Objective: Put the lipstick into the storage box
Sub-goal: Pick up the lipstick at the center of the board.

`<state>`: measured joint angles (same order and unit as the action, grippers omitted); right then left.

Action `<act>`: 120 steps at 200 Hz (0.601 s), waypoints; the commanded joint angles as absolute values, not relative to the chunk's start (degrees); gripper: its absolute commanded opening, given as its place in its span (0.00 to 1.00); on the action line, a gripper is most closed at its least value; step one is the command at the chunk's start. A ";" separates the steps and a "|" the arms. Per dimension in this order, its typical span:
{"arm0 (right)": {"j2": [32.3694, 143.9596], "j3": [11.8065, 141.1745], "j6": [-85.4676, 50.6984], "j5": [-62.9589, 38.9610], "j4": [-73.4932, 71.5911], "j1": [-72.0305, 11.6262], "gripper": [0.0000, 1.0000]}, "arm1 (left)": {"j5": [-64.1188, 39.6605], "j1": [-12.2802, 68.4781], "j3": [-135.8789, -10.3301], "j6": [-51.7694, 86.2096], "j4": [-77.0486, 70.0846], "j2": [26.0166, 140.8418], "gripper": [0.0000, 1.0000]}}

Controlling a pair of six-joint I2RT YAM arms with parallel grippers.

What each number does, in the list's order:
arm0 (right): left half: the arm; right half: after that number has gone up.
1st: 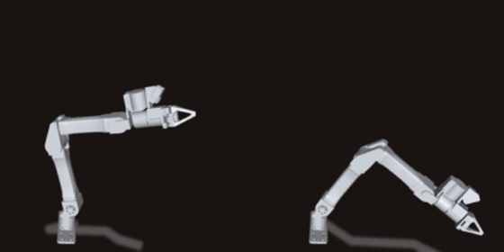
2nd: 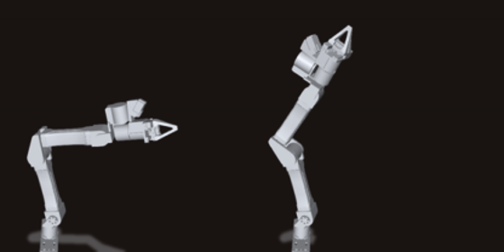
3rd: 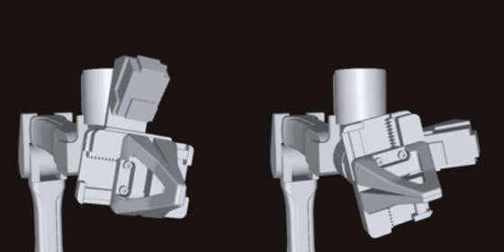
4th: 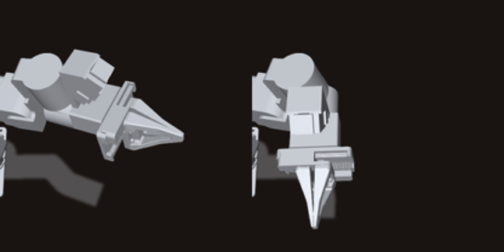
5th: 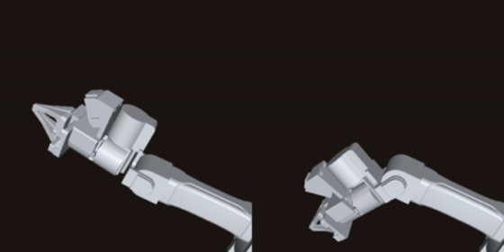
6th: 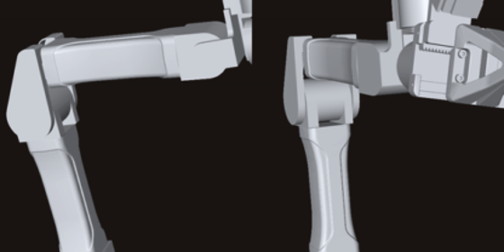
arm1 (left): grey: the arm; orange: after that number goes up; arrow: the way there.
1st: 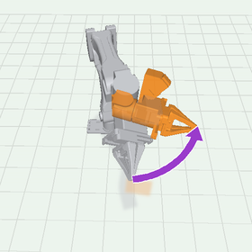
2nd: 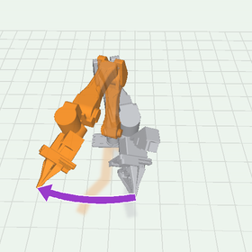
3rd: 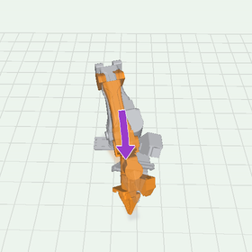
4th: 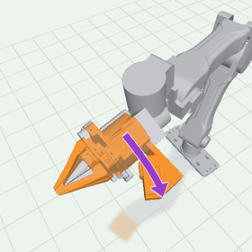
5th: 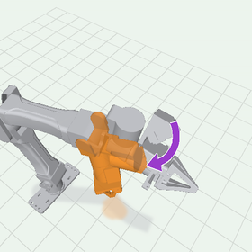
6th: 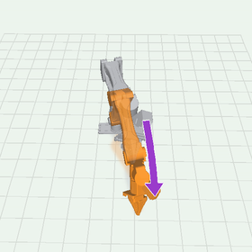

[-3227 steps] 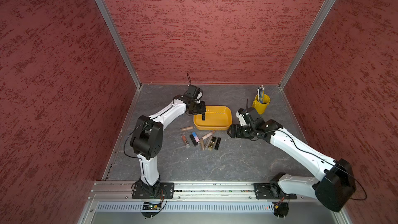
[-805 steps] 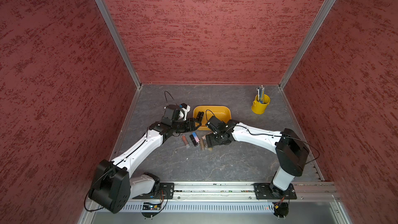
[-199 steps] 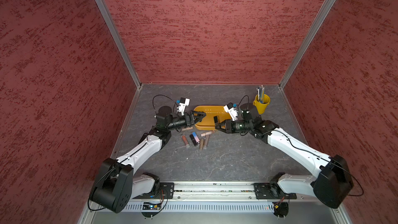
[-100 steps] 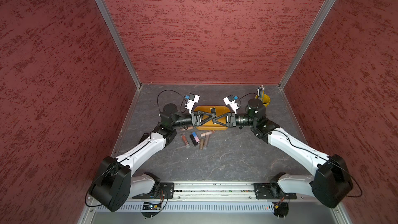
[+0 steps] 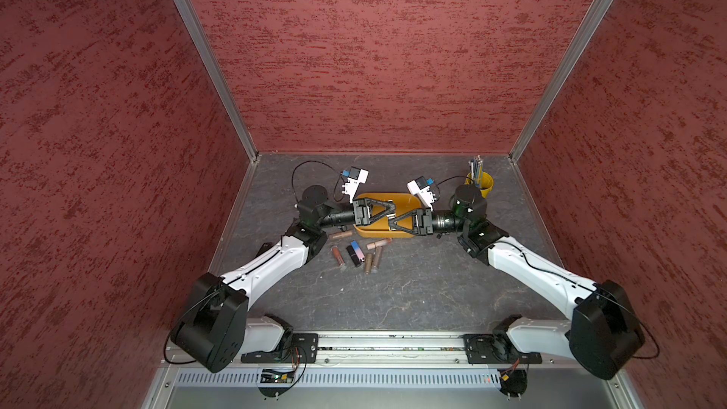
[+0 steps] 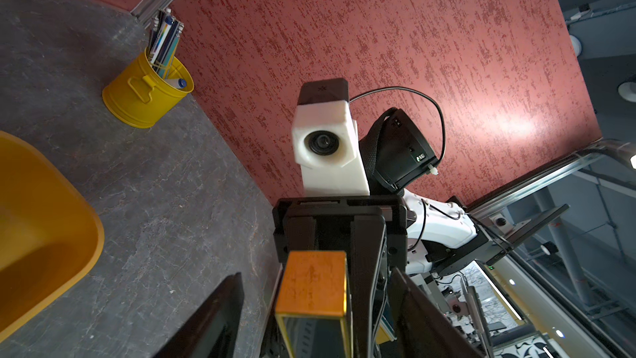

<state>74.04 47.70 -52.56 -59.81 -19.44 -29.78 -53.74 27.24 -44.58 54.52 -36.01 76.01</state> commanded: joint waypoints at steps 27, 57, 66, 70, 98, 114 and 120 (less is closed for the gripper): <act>73.14 46.82 -52.76 -60.60 -22.24 -29.50 0.19 | -53.96 27.60 -46.09 54.26 -37.40 76.16 0.57; 73.21 46.67 -52.73 -60.27 -22.32 -29.50 0.19 | -54.05 27.51 -45.72 53.88 -36.57 76.20 0.49; 73.16 46.75 -52.66 -60.33 -22.33 -29.49 0.19 | -54.05 27.52 -45.64 53.79 -36.35 76.16 0.46; 73.21 46.72 -52.63 -60.24 -22.32 -29.53 0.19 | -54.05 27.51 -45.64 53.79 -36.26 76.20 0.43; 73.24 46.60 -52.73 -60.23 -22.58 -29.53 0.19 | -53.97 27.53 -45.94 53.53 -35.86 76.29 0.34; 73.21 46.52 -52.79 -60.29 -22.68 -29.53 0.19 | -54.05 27.51 -46.12 53.52 -35.77 76.44 0.27; 73.17 46.57 -52.82 -60.30 -22.68 -29.51 0.19 | -54.05 27.53 -46.14 53.53 -35.77 76.48 0.26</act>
<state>74.02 46.83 -52.51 -60.12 -20.45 -29.78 -53.76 27.31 -44.75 54.68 -35.59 76.03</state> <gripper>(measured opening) 0.249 0.285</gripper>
